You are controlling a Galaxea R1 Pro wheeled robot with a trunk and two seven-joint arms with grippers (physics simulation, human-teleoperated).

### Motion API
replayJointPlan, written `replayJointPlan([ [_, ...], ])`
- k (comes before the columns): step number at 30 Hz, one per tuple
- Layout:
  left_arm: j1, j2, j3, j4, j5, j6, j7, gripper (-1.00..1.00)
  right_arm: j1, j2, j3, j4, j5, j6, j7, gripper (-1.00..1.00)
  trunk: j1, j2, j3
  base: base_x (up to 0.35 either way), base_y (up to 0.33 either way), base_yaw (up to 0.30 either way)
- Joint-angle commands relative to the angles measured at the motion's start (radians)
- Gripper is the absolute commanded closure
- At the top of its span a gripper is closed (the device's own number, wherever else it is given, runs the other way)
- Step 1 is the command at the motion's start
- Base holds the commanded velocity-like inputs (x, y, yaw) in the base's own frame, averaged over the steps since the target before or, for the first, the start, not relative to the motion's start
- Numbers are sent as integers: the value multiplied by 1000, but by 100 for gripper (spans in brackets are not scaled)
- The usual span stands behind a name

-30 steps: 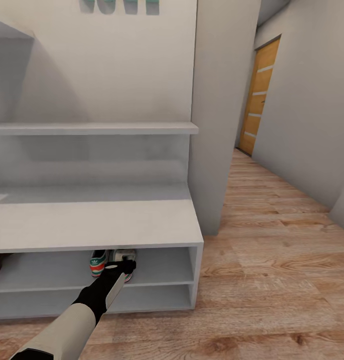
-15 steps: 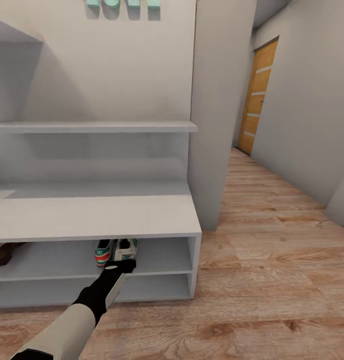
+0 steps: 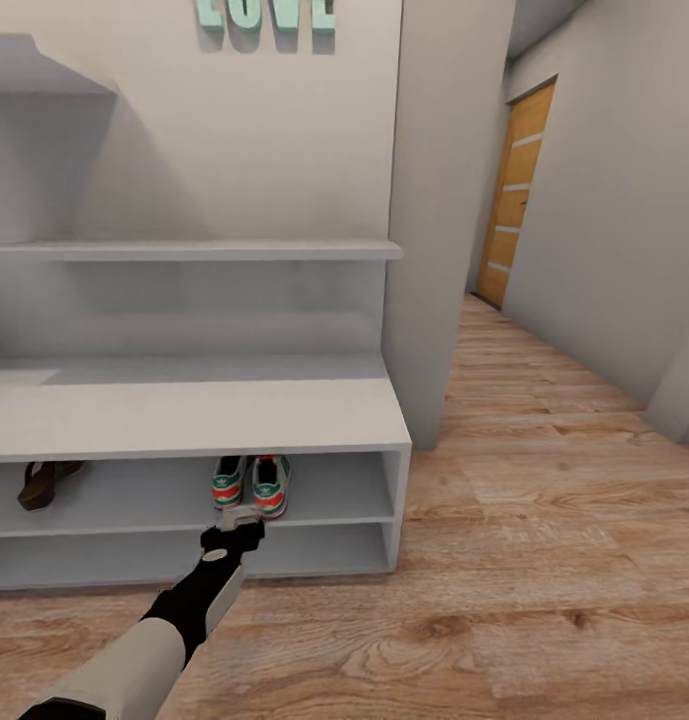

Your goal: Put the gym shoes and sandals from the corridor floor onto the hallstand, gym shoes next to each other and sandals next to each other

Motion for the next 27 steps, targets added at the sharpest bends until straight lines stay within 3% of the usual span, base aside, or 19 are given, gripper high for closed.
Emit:
replayJointPlan([
  [1,-1,1,-9,10,10,-16,8,-100,-1,0,-2,-1,-11,5,-5,100,0,0,-1,-13,8,0],
  [3,0,1,-9,80,11,-91,5,-100,-1,1,-1,-1,-10,4,-5,100,0,0,-1,-7,4,0],
  [4,0,1,-9,157,10,-168,0,-100,-1,1,-2,-1,-11,4,-5,100,0,0,-1,-2,1,0],
  [6,0,1,-9,201,11,-227,0,-100,-1,0,-2,-2,-11,4,-5,100,0,0,-1,-1,0,0],
  [9,1,5,-8,261,12,-280,-1,-100,-1,0,-3,-4,-11,5,-8,100,0,0,-1,0,0,0],
  [11,1,23,-7,311,14,-307,-2,-100,-1,0,-4,-5,-11,6,-9,100,0,0,-1,0,0,0],
  [19,1,59,-6,335,22,-329,-1,-100,-1,0,-2,-5,-11,6,-11,100,0,0,-1,-59,150,0],
  [27,1,64,-6,335,22,-329,-1,-100,-1,0,-2,-3,-11,5,-11,100,0,0,-1,-101,291,0],
])
